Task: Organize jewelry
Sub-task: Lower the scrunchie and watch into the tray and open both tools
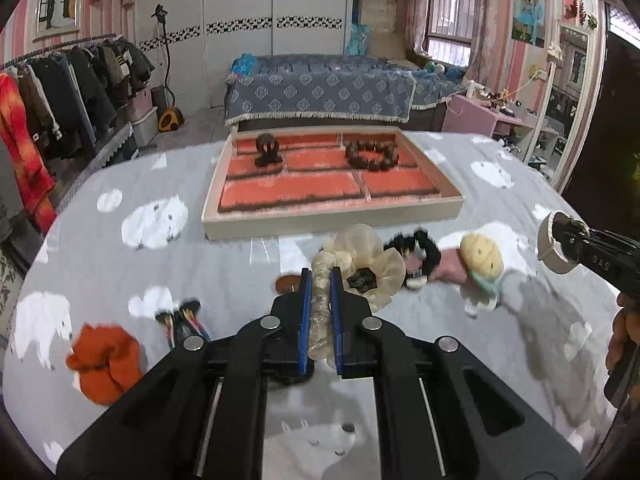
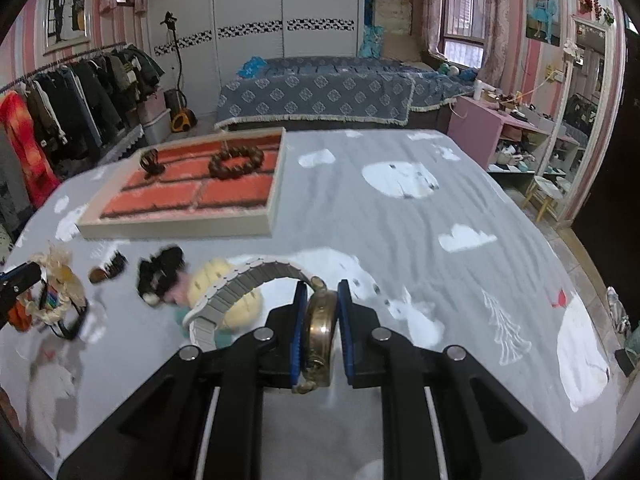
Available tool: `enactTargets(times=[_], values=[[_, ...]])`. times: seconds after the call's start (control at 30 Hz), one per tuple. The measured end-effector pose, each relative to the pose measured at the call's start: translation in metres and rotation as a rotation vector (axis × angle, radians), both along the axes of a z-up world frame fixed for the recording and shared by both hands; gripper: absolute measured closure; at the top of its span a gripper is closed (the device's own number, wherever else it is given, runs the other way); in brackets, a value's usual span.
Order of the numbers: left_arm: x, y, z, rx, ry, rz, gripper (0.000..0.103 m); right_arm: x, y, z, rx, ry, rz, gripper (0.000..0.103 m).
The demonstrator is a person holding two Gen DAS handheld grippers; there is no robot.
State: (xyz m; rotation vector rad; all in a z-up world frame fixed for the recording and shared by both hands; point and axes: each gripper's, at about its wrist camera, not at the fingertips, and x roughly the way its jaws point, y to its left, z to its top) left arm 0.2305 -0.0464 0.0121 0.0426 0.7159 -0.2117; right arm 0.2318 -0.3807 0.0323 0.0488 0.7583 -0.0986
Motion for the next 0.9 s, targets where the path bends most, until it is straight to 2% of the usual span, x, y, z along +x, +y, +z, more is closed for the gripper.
enactTargets(times=[0.2, 0.37, 0.67, 0.8, 0.9], values=[[0.035, 0.003, 0.024, 0.008, -0.039, 0.006, 0.095, 0.039, 0.021, 0.017, -0.005, -0.004, 0.034, 0.087], [0.088, 0.012, 0.027, 0.007, -0.007, 0.033, 0.095, 0.078, 0.039, 0.018, 0.006, 0.014, 0.063, 0.087], [0.182, 0.028, 0.001, 0.082, 0.059, 0.085, 0.095, 0.147, 0.066, -0.002, -0.004, 0.07, 0.07, 0.087], [0.21, 0.026, -0.017, 0.085, 0.108, 0.098, 0.095, 0.174, 0.071, -0.017, 0.008, 0.11, 0.061, 0.087], [0.225, 0.024, -0.027, 0.085, 0.126, 0.101, 0.095, 0.19, 0.077, -0.028, -0.018, 0.139, 0.064, 0.087]])
